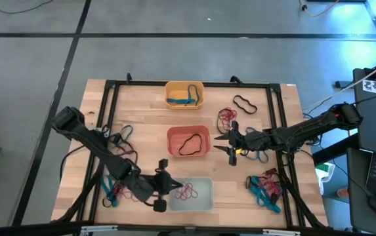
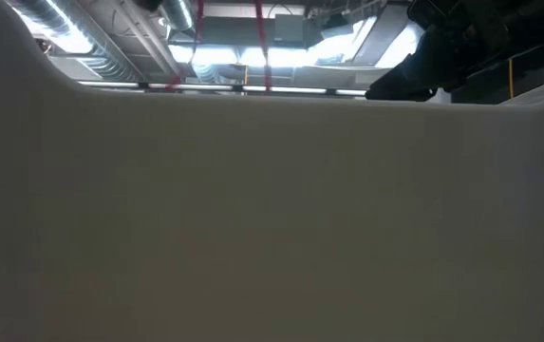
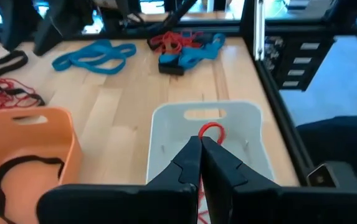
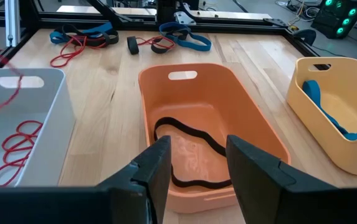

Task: Sort rubber bands into baskets
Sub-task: Put the red rubber band in the white bin

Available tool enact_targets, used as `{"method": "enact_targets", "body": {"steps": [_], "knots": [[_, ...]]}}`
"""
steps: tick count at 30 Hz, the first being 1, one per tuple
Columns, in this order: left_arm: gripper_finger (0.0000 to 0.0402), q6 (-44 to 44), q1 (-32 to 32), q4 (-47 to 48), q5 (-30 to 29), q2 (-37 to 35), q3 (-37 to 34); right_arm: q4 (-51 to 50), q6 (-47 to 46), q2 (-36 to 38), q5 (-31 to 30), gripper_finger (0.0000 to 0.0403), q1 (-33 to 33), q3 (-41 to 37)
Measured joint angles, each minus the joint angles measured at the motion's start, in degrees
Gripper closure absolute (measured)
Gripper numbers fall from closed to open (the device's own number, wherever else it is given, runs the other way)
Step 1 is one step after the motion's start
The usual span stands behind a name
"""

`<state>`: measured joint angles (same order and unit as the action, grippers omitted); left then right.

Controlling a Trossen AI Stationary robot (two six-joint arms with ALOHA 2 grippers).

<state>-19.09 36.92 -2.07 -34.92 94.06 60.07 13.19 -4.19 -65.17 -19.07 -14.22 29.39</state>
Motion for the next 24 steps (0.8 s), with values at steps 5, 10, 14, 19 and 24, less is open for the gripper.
{"method": "enact_targets", "body": {"steps": [5,10,14,19,24], "knots": [[0.0396,0.7,-0.6,-0.5,0.0,3.4,0.0,-0.1,0.0,0.0,0.0,0.0247,0.0,0.0],[0.0396,-0.3,-1.5,-0.5,0.0,6.0,0.0,-0.1,0.0,0.0,0.0,0.0247,0.0,0.0],[0.0396,-0.8,-2.1,-0.4,0.4,7.0,0.0,-0.1,0.0,0.0,0.0,0.0247,0.0,0.0],[0.0392,-2.8,-2.5,-0.4,0.4,7.1,0.0,-0.1,0.0,0.0,0.0,0.0247,0.0,0.0],[0.0355,-3.5,-2.9,-0.4,0.4,7.1,0.0,-0.1,0.0,0.0,0.0,0.0247,0.0,0.0]]}}
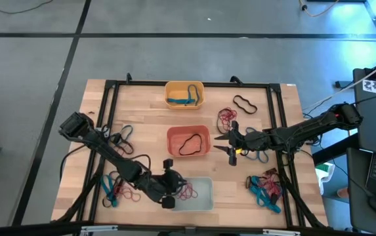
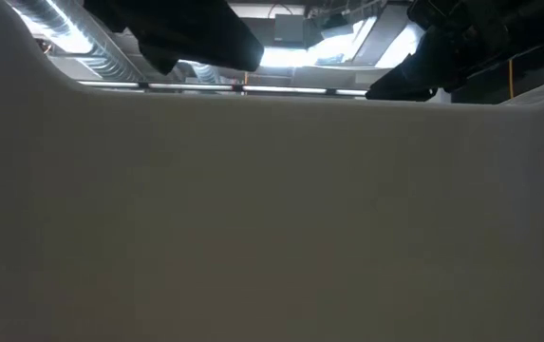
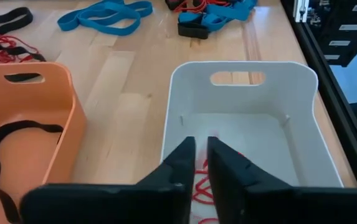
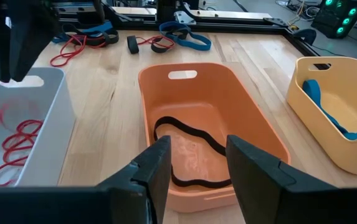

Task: Sort rubber bands into baskets
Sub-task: Put the red rubber band in the white bin, then put the black rubber band in the orange bin

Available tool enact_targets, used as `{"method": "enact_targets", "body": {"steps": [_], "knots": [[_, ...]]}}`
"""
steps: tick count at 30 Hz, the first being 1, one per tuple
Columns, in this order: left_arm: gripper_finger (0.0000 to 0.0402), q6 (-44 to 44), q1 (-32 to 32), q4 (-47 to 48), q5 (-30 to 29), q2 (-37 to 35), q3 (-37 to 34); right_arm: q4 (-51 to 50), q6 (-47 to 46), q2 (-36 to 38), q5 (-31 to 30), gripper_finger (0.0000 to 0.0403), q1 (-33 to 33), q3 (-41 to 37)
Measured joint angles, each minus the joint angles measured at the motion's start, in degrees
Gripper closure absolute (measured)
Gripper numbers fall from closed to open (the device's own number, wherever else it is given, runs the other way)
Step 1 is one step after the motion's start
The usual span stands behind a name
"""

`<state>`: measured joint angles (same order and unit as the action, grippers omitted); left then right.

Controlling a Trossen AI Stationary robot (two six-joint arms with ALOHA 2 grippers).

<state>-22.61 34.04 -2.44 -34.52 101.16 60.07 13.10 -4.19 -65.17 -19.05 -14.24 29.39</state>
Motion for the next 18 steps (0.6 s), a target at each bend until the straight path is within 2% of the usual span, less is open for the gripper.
{"method": "enact_targets", "body": {"steps": [9,18], "knots": [[0.0273,2.0,0.1,0.9,0.0,-1.9,0.0,0.0,0.0,0.0,0.0,0.0247,0.0,0.0],[0.026,2.0,2.9,8.9,-0.1,-13.2,0.0,-0.1,0.0,0.0,0.0,0.0247,0.0,0.0]]}}
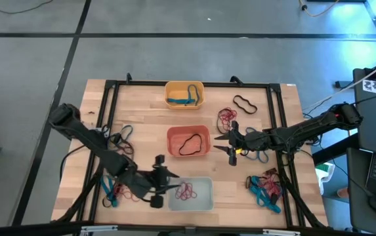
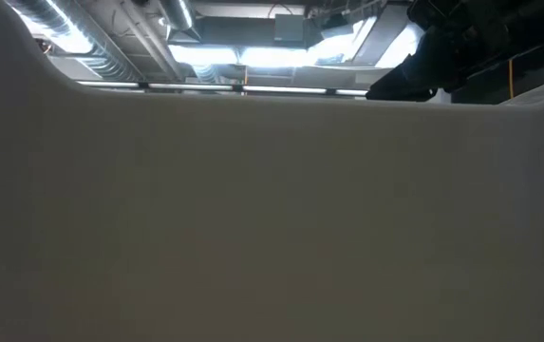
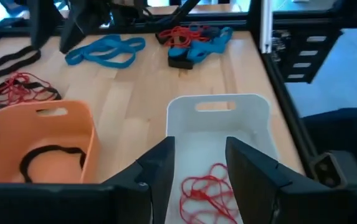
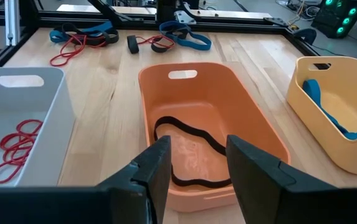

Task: Sort rubber bands into baskets
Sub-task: Put the black rubber band in the orange bin

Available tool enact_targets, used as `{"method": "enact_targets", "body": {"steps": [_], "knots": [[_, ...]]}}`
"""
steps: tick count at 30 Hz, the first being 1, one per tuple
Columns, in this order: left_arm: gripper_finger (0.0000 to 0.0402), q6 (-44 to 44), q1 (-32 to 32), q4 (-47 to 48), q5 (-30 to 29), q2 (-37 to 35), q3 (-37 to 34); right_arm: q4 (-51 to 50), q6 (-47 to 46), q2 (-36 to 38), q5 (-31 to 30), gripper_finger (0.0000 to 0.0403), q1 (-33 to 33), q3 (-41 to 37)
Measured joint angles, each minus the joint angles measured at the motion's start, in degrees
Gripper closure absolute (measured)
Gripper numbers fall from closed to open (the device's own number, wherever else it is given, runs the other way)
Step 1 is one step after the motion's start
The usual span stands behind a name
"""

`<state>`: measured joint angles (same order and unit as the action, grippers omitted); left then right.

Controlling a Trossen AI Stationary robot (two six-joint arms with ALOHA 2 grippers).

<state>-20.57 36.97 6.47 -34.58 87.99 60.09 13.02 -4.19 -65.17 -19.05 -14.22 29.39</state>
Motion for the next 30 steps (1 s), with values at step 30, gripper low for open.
{"method": "enact_targets", "body": {"steps": [30], "knots": [[0.026,-44.1,10.3,49.4,5.8,-7.7,-6.9,0.1,0.0,0.0,0.0,0.0247,0.0,0.0]]}}
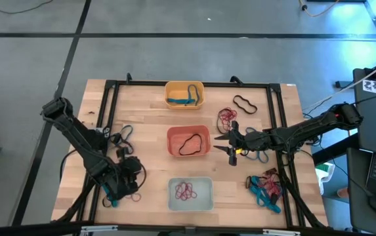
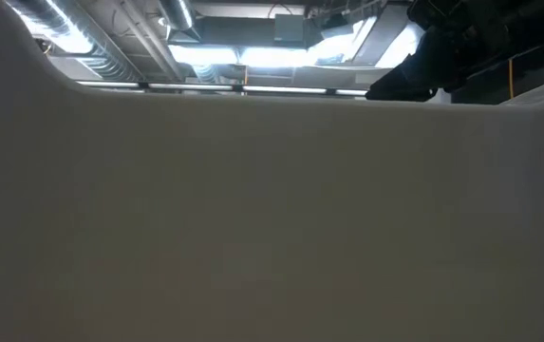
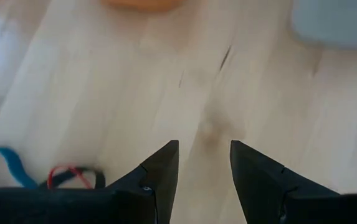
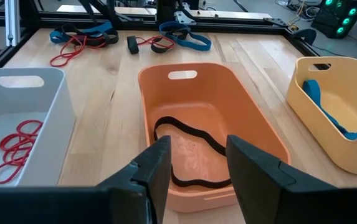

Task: Sort rubber bands into baskets
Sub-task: Put the black rubber band in the orange bin

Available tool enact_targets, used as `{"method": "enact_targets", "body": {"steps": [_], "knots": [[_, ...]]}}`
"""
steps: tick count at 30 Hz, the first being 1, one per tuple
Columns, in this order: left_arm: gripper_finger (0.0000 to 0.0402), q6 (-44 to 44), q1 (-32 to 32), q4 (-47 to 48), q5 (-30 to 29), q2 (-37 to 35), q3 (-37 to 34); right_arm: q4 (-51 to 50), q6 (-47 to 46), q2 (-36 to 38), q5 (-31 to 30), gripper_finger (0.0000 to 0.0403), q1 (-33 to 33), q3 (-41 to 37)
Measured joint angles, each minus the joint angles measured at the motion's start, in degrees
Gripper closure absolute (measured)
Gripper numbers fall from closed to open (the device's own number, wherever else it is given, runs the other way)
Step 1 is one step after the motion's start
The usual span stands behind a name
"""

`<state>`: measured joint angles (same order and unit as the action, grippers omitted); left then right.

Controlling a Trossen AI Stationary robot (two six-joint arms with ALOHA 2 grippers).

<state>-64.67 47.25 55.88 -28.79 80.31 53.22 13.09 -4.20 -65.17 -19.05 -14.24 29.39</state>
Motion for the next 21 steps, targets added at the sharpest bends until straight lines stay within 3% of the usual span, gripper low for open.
{"method": "enact_targets", "body": {"steps": [7,21], "knots": [[0.026,-2.4,0.1,1.8,6.2,0.0,-4.5,0.0,0.0,0.0,0.0,0.0247,0.0,0.0],[0.026,-5.6,-1.7,1.9,9.7,0.0,-10.6,0.1,0.0,0.0,0.0,0.0247,0.0,0.0]]}}
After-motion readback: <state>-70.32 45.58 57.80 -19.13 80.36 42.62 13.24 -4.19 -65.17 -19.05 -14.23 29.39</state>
